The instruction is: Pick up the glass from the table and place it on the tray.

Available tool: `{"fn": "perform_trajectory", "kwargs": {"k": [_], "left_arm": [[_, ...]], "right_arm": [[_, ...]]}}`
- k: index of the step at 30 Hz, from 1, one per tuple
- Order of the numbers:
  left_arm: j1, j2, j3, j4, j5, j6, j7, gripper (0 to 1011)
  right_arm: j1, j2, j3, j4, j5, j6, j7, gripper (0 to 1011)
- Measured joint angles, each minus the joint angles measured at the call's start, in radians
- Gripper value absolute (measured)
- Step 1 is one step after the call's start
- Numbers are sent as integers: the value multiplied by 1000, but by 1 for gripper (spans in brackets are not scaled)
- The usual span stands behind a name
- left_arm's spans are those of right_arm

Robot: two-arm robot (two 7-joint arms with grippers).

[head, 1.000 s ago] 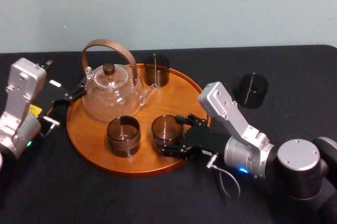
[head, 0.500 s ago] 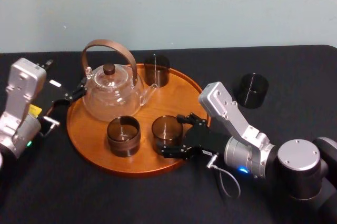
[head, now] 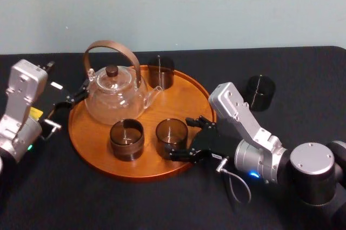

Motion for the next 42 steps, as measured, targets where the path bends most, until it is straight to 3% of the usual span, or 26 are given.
{"fn": "perform_trajectory", "kwargs": {"k": [19, 42], "left_arm": [[0, 0, 0, 0, 0, 0, 0, 1001], [0, 0, 0, 0, 0, 0, 0, 1001]], "right_arm": [[-71, 68, 65, -79, 28, 16, -19, 1002], [-124, 133, 154, -91, 96, 0, -31, 1002]]}}
